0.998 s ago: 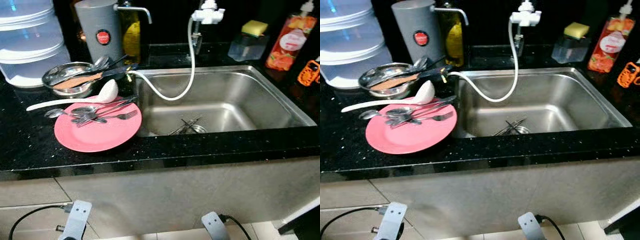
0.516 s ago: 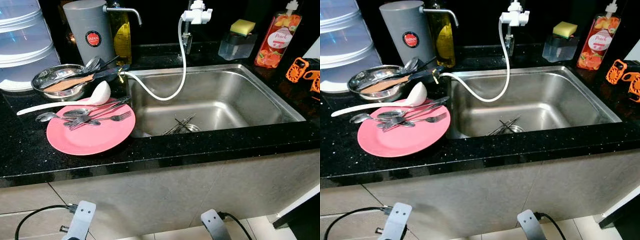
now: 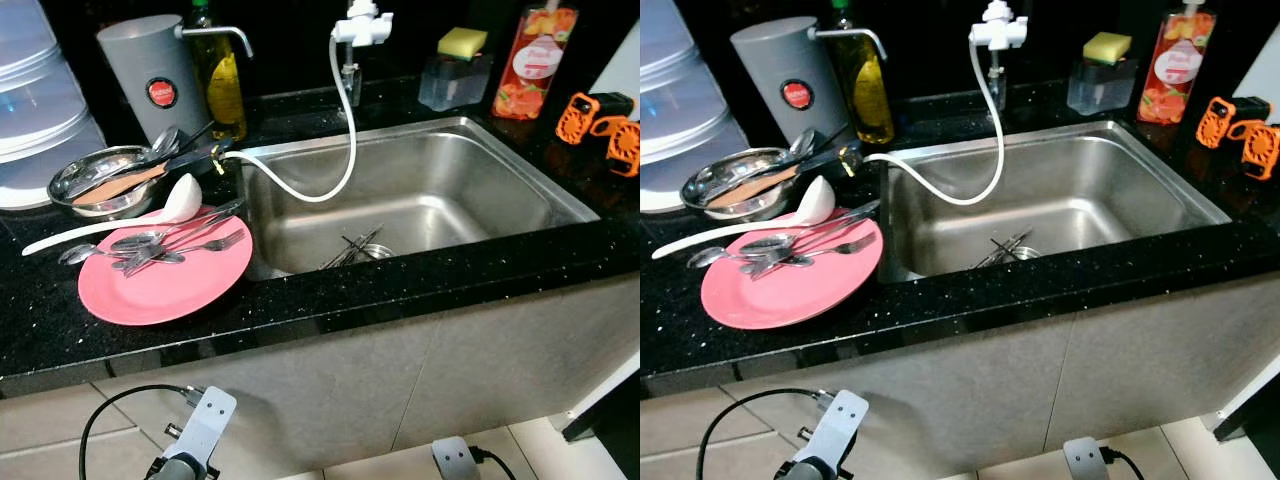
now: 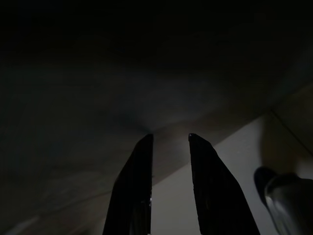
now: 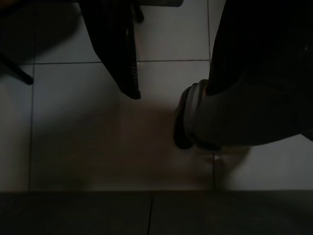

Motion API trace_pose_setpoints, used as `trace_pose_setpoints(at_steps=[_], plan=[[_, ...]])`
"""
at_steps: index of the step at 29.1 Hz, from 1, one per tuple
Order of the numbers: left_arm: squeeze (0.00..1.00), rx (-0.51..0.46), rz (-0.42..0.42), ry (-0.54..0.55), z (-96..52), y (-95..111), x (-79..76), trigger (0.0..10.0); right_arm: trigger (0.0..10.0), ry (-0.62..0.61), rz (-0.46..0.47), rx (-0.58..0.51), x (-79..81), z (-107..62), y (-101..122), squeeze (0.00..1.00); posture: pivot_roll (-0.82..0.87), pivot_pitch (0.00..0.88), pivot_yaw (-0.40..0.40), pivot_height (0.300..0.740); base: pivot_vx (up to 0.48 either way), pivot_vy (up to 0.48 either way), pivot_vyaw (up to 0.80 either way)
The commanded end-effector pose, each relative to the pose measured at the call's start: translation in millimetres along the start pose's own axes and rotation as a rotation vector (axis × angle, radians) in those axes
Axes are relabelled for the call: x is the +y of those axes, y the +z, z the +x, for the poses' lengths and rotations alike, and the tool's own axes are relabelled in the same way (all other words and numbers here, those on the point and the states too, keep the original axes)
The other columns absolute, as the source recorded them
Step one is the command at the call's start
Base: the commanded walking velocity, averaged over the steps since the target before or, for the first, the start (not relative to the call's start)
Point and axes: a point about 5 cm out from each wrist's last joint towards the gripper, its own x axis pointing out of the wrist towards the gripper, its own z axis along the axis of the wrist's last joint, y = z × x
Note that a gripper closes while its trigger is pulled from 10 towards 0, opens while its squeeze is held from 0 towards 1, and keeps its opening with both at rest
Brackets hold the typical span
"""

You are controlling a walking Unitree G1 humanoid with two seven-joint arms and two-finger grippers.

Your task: Kitchen organization

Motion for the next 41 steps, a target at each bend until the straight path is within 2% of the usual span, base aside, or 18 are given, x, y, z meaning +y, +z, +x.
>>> trace_pose_setpoints(at_steps=[1,5,7,8,11,13,15,16,17,20,25,27,28,31,34,36,39,41], plan=[[0.00,0.034,-0.012,0.039,-2.1,-6,16.6,10.0,10.0,0.071,-0.036,0.024,20.0,-1.2,-9,0.00,0.04,0.000,0.102,0.740,0.000,0.000,0.00],[0.00,0.036,-0.041,0.061,-2.9,-7,25.4,10.0,10.0,0.063,-0.010,0.037,16.5,-3.5,-15,0.00,0.05,0.000,0.090,0.740,0.000,0.000,0.00],[0.00,0.030,-0.065,0.081,-2.3,-5,27.0,10.0,10.0,0.050,-0.042,0.047,8.2,-4.9,-18,0.00,0.04,0.000,0.084,0.740,0.000,0.000,0.00],[0.00,0.029,-0.074,0.091,-2.1,-5,26.7,10.0,10.0,0.045,-0.065,0.046,3.8,-5.3,-17,0.00,0.06,0.000,0.056,0.740,0.000,0.000,0.00],[0.00,0.027,-0.129,0.114,-2.0,-5,19.1,10.0,10.0,0.028,-0.098,0.026,-10.3,-4.3,-8,0.00,0.06,0.000,0.036,0.740,0.000,0.000,0.00],[0.00,0.037,-0.191,0.101,-2.9,-8,7.1,10.0,10.0,0.025,-0.117,0.005,-18.6,-1.4,5,0.00,0.06,0.000,0.020,0.740,0.000,0.000,0.00],[0.00,0.041,-0.201,0.091,-3.1,-9,1.5,10.0,10.0,0.016,-0.097,-0.015,-21.1,1.0,14,0.00,0.07,0.000,0.002,0.740,0.000,0.000,0.00],[0.00,0.041,-0.201,0.091,-3.1,-9,1.5,10.0,10.0,0.016,-0.097,-0.015,-21.1,1.0,14,0.00,0.07,0.000,0.002,0.740,0.000,0.000,0.00],[0.00,0.039,-0.224,0.104,-3.2,-8,-0.7,10.0,10.0,0.024,-0.064,-0.054,-18.1,5.2,30,0.00,0.09,0.000,-0.015,0.740,0.000,0.000,0.00],[0.00,0.052,-0.284,0.148,-4.6,-12,2.2,10.0,10.0,0.063,-0.091,-0.091,-9.6,9.0,45,0.00,0.10,0.000,-0.022,0.740,0.000,0.000,0.00],[0.00,0.057,-0.265,0.145,-8.5,-18,12.8,10.0,10.0,0.084,-0.097,-0.123,-1.0,11.7,56,0.00,0.11,0.000,-0.040,0.740,0.000,0.000,0.00],[0.00,0.073,-0.284,0.178,-9.4,-21,18.6,10.0,10.0,0.090,-0.100,-0.118,-0.9,11.7,56,0.00,0.14,0.000,-0.047,0.740,0.000,0.000,0.00],[0.00,0.099,-0.325,0.236,-11.7,-26,26.3,10.0,10.0,0.093,-0.108,-0.086,-3.6,11.1,50,0.00,0.16,0.000,-0.054,0.740,0.000,0.000,0.00],[0.00,0.106,-0.338,0.257,-14.9,-31,28.7,10.0,10.0,0.091,-0.118,-0.040,-9.1,8.8,39,0.00,0.16,0.000,-0.059,0.740,0.000,0.000,0.00],[0.00,0.110,-0.311,0.240,-19.5,-37,24.2,10.0,10.0,0.112,-0.132,-0.019,-11.5,6.2,29,0.00,0.16,0.000,-0.045,0.740,0.000,0.000,0.00],[0.00,0.128,-0.305,0.227,-23.0,-43,22.2,10.0,10.0,0.117,-0.146,-0.016,-11.1,5.4,26,0.00,0.14,0.000,-0.006,0.740,0.000,0.000,0.00],[0.00,0.162,-0.256,0.190,-26.0,-50,14.8,10.0,10.0,0.077,-0.128,-0.004,-12.3,4.7,22,0.00,0.11,0.000,0.012,0.740,0.000,0.000,0.00],[0.00,0.158,-0.227,0.151,-26.0,-50,11.1,10.0,10.0,0.075,-0.072,-0.015,-6.9,5.1,21,0.00,0.11,0.000,0.012,0.740,0.000,0.000,0.00]])
